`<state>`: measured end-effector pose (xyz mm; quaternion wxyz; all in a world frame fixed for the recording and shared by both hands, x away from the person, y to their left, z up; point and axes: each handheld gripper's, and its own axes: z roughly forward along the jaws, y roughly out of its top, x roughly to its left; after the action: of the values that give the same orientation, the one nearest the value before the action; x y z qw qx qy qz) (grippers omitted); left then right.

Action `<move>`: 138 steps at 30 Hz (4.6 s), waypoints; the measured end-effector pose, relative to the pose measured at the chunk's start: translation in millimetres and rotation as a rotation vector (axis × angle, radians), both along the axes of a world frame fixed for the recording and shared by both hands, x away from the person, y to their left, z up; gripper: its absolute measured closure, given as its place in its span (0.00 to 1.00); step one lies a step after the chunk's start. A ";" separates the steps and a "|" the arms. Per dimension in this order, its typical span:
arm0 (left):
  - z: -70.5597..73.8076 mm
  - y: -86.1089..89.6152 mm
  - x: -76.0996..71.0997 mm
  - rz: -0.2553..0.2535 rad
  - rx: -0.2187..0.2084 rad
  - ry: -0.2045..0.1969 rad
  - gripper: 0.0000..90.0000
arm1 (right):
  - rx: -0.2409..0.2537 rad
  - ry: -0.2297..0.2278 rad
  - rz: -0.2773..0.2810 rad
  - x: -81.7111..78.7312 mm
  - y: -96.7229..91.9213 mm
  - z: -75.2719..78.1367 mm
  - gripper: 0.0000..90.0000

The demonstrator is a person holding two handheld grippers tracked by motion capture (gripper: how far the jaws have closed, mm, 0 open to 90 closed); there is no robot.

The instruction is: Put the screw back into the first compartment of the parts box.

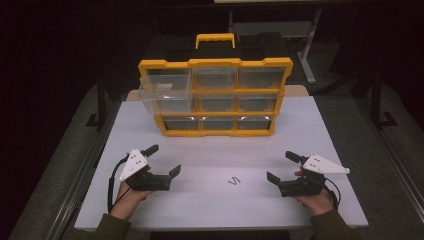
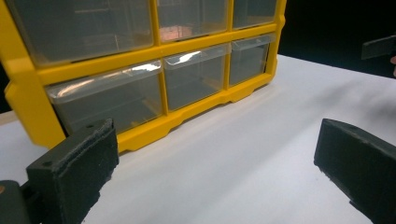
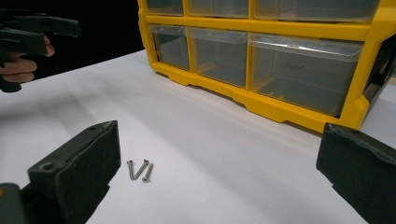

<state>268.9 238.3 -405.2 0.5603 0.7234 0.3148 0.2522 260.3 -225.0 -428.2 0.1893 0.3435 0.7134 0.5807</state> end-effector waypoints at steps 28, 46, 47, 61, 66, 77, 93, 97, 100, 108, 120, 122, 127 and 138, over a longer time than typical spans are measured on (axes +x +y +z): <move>-6.3 25.1 -22.4 0.015 -0.019 0.004 0.00 | -0.030 0.025 0.027 3.7 5.5 5.1 0.00; -6.2 24.0 -22.1 -0.002 -0.035 0.005 0.00 | -0.136 0.073 0.151 19.2 32.9 30.6 0.00; -6.2 24.0 -22.1 -0.002 -0.035 0.005 0.00 | -0.136 0.073 0.151 19.2 32.9 30.6 0.00; -6.5 23.2 -21.3 -0.002 -0.057 0.003 0.00 | -0.205 0.132 0.210 35.5 56.6 38.6 0.00; -6.8 23.6 -21.1 -0.006 -0.052 0.001 0.00 | -0.222 0.157 0.228 43.2 65.8 39.2 0.00; -6.4 24.4 -20.9 -0.016 -0.058 0.008 0.00 | -0.247 0.190 0.254 54.9 82.2 40.5 0.00; -6.7 21.4 -21.6 -0.028 -0.063 0.009 0.00 | -0.304 0.253 0.312 72.7 101.2 34.8 0.19; -6.3 21.7 -21.8 -0.028 -0.063 0.006 0.00 | -0.324 0.274 0.303 74.2 102.0 32.0 0.23; -6.1 21.7 -21.9 -0.029 -0.059 0.005 0.00 | -0.332 0.285 0.298 73.9 102.4 31.3 0.25; -5.8 21.9 -22.7 -0.029 -0.061 0.004 0.00 | -0.380 0.313 0.317 70.1 106.3 28.0 0.39; -5.3 21.4 -23.7 -0.032 -0.066 -0.002 0.00 | -0.465 0.367 0.326 68.3 110.4 20.8 0.61; -5.3 21.0 -24.1 -0.033 -0.059 0.002 0.00 | -0.484 0.380 0.327 67.9 112.0 18.5 0.66; -5.2 21.3 -24.2 -0.036 -0.054 0.002 0.00 | -0.517 0.389 0.343 68.9 112.8 14.7 0.71; -5.5 21.1 -24.3 -0.035 -0.057 0.001 0.00 | -0.578 0.427 0.384 68.7 118.8 2.3 0.79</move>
<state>244.7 259.5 -410.7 0.5847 0.7128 0.3095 0.2330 329.0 -106.1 -425.9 0.0138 0.2492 0.9218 0.2967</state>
